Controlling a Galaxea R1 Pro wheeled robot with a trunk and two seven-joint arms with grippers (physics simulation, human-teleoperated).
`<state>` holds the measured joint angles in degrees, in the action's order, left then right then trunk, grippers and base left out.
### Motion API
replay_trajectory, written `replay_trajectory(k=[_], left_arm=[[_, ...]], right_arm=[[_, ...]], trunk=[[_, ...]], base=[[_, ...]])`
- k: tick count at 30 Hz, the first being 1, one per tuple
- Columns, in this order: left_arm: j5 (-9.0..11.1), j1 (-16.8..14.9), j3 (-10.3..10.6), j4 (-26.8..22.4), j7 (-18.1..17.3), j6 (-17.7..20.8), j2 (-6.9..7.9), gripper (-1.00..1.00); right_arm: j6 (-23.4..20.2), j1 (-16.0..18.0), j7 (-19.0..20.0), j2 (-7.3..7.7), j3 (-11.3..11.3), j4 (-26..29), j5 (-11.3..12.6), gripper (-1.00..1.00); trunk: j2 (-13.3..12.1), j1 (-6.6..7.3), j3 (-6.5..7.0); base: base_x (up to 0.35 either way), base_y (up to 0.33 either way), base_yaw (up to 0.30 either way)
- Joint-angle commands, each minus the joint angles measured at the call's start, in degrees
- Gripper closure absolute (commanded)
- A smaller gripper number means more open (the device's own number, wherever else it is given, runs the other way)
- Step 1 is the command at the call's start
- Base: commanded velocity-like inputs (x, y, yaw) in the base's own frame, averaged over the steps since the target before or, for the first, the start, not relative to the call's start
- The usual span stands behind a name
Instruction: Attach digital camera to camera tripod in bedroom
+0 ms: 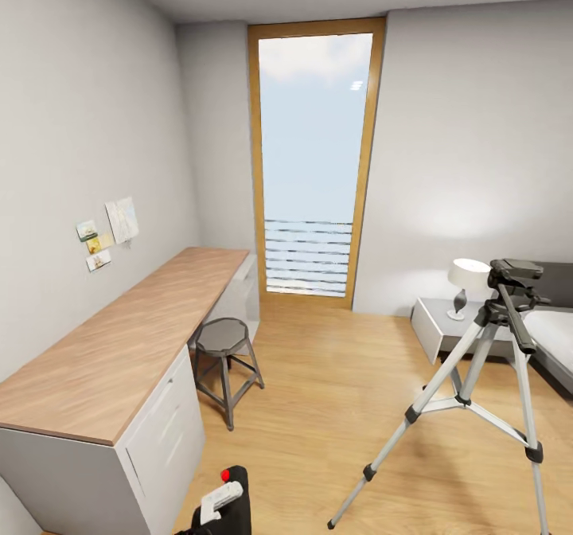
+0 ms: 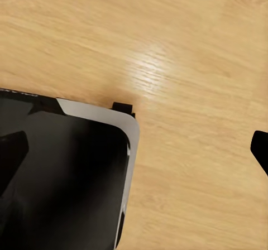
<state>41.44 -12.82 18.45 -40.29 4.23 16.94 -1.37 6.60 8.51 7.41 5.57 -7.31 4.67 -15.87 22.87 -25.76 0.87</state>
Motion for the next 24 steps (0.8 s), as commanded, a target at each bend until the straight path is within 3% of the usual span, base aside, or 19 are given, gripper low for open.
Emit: replay_trajectory(k=[1, 5, 6, 8, 9, 14, 24], left_arm=[[0.5, 0.0, 0.2, -0.1, 0.4, 0.2, -0.02, 1.0], [-0.1, 0.0, 0.6, -0.4, 0.3, 0.3, -0.54, 1.0], [-2.9, 0.0, 1.6, -0.6, 0.3, 0.4, -1.1, 1.0], [-4.7, 0.0, 2.3, -0.5, 0.3, 0.4, -1.35, 1.0], [-6.7, 0.0, 2.9, -0.3, 0.3, 0.3, -1.62, 1.0], [-10.7, 0.0, 3.9, -0.1, 0.2, 0.3, -2.13, 1.0], [-12.2, 0.0, 4.2, -0.5, 0.2, 0.3, -2.31, 1.0]], right_arm=[[0.2, 0.0, 0.2, 0.0, -0.5, 0.0, -0.5, -1.0], [0.1, 0.0, 0.3, 0.16, -0.7, -0.2, -0.3, -1.0], [0.1, 0.0, 0.2, 0.2, -0.7, -0.3, -0.3, -1.0], [0.1, 0.0, 0.2, 0.13, -0.8, -0.3, -0.3, -1.0], [0.1, 0.0, 0.1, 0.07, -0.8, -0.3, -0.3, -1.0], [0.1, 0.0, 0.1, -0.01, -0.9, -0.4, -0.4, -1.0], [0.1, 0.0, 0.0, -0.03, -1.1, -0.4, -0.3, -1.0]], trunk=[[0.0, -0.02, -0.02], [0.0, -0.02, -0.02], [0.0, -0.02, -0.02], [0.0, -0.02, -0.02], [0.0, -0.02, -0.02], [0.0, -0.02, -0.02], [0.0, -0.02, -0.02]], base=[[0.0, 0.0, 0.0], [0.0, 0.0, 0.0], [0.0, 0.0, 0.0], [0.0, 0.0, 0.0], [0.0, 0.0, 0.0], [0.0, 0.0, 0.006], [0.0, 0.0, 0.18]])
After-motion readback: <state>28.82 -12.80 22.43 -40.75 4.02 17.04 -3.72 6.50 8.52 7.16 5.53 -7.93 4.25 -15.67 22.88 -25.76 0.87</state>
